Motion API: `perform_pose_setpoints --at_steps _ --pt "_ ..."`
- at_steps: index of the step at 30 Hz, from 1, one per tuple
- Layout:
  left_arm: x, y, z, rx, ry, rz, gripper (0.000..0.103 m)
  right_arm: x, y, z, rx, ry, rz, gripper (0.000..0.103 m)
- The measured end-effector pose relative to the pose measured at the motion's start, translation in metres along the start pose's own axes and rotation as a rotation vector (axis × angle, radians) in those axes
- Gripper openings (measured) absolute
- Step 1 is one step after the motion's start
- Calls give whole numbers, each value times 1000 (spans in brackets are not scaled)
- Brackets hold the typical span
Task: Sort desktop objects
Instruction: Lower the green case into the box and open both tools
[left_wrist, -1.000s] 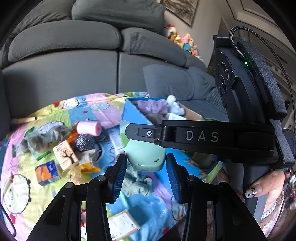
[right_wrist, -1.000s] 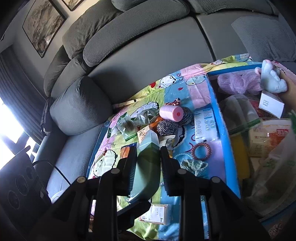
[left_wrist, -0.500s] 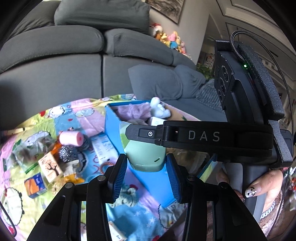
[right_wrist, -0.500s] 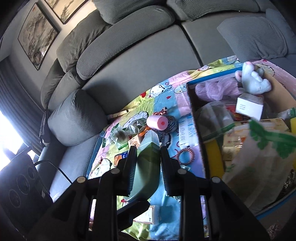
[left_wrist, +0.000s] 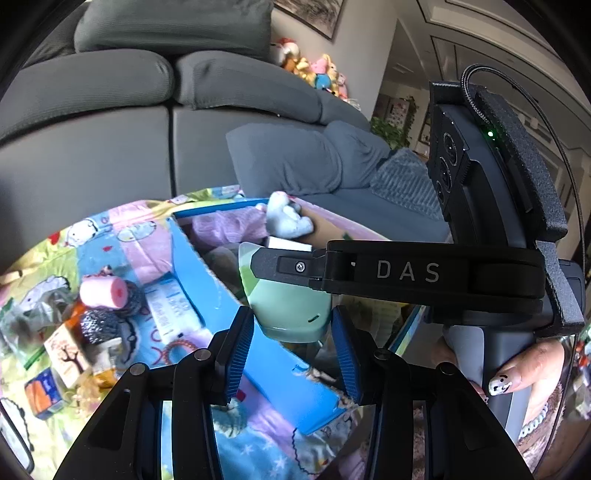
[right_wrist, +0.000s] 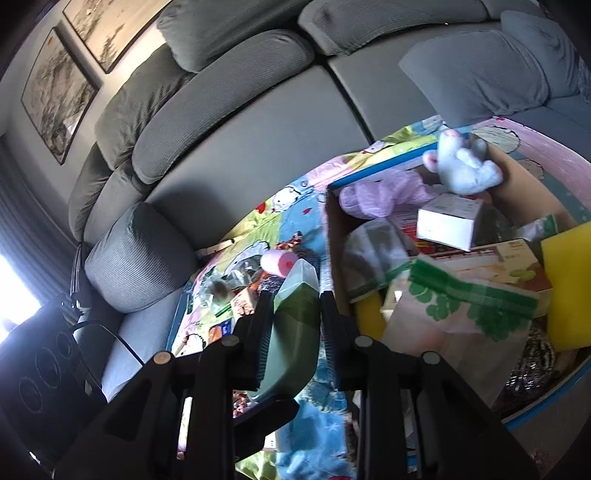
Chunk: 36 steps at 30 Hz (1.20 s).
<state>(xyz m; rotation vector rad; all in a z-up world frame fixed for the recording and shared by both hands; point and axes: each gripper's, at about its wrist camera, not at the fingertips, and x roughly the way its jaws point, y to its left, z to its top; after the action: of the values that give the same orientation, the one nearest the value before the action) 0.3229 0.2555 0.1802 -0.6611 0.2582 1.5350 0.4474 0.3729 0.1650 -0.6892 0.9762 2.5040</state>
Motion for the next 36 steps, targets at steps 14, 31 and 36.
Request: perform_pose_setpoints --at_steps 14,31,36 --pt "42 -2 7 -45 70 -67 44 8 -31 10 31 11 -81 25" --pt "60 10 5 -139 136 -87 44 27 -40 8 42 67 -133 28" --pt "53 16 9 -189 119 -97 62 19 -38 9 54 60 -90 28"
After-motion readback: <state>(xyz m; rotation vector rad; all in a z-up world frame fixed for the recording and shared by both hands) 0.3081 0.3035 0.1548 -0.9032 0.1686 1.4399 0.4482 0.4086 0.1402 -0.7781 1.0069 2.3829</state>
